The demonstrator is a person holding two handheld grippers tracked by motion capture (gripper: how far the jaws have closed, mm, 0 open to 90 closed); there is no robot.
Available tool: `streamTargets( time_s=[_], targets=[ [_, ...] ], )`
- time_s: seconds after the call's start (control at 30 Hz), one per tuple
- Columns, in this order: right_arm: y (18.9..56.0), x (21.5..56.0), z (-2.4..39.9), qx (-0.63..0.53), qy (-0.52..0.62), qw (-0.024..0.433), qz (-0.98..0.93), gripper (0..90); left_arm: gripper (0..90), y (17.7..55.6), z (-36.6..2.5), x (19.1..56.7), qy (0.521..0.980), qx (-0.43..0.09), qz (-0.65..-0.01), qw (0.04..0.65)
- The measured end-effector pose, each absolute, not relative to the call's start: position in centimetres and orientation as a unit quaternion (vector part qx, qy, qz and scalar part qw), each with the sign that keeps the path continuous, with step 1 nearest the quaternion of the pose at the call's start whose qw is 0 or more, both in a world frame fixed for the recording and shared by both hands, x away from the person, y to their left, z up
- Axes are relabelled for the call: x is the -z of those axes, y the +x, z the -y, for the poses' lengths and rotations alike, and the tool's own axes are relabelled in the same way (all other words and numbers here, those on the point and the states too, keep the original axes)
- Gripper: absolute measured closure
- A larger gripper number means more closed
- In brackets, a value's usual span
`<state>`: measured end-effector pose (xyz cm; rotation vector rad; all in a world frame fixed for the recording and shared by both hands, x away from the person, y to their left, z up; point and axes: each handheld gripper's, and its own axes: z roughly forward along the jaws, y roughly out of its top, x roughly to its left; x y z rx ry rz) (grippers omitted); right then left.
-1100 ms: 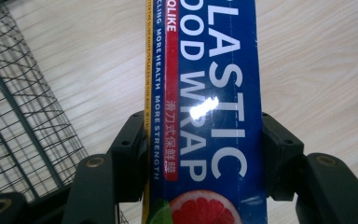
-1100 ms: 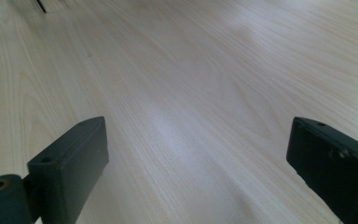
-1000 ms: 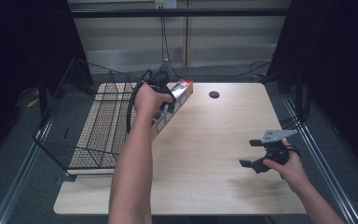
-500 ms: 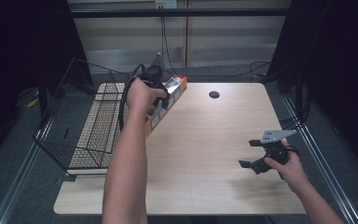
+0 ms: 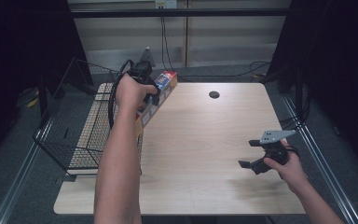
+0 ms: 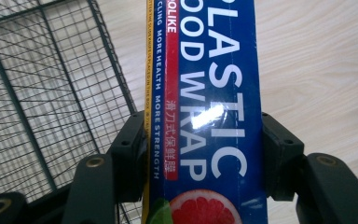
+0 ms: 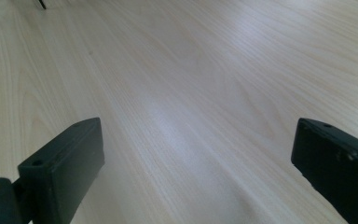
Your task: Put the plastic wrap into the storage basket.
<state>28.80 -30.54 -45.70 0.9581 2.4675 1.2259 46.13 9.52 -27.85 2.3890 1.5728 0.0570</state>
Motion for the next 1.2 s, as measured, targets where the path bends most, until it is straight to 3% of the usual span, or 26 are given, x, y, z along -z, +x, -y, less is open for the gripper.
streamTargets(
  time_s=[1.2],
  targets=[
    [28.9,45.8,30.6,-0.414,0.325,0.117,-0.842,2.5,44.0,44.9,-14.0,24.4,0.789,-0.042,-0.595,0.147]
  ],
)
